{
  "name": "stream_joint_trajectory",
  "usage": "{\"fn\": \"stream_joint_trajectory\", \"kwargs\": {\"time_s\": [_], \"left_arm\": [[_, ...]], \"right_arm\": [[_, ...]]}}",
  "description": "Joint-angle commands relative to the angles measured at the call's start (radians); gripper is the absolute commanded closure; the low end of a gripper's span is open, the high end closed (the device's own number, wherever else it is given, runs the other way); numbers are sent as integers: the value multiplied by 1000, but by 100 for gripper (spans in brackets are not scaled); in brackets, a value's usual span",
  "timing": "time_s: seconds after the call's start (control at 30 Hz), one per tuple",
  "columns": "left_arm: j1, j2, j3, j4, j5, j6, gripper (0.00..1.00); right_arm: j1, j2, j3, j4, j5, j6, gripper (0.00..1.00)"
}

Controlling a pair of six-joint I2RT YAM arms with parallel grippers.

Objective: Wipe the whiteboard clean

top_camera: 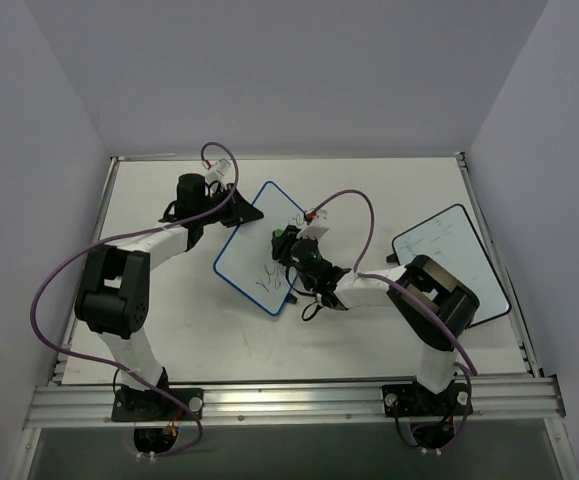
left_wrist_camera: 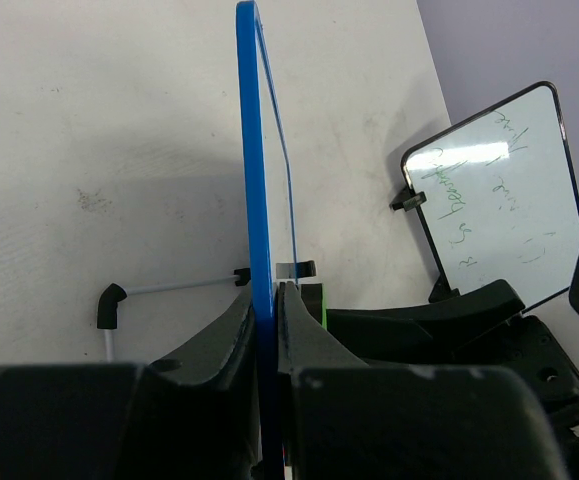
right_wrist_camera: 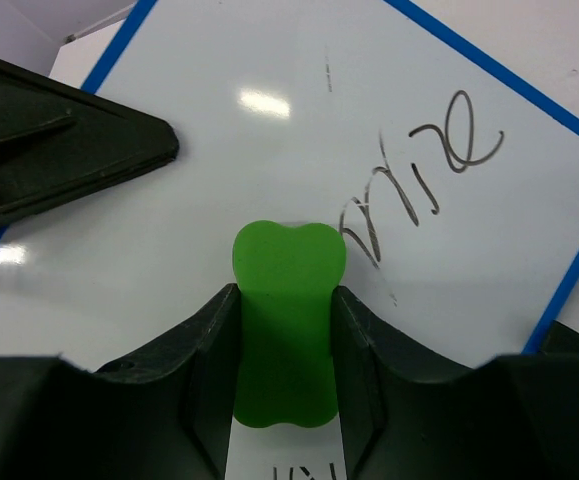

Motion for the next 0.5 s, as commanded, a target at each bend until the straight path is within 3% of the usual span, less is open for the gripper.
{"fn": "stream_joint_trajectory", "kwargs": {"time_s": [0.0,0.27,0.47], "left_arm": [[-74,26,-46,-90,21,91,98],[-74,26,-49,-90,20,92,98],[-75,26,-47,-95,20,94,98]], "right_arm": [[26,29,64,-92,-93,-22,100],[-23,86,107,-128,-133,2,100],[-59,86,21,-80,-127,28,100]]}}
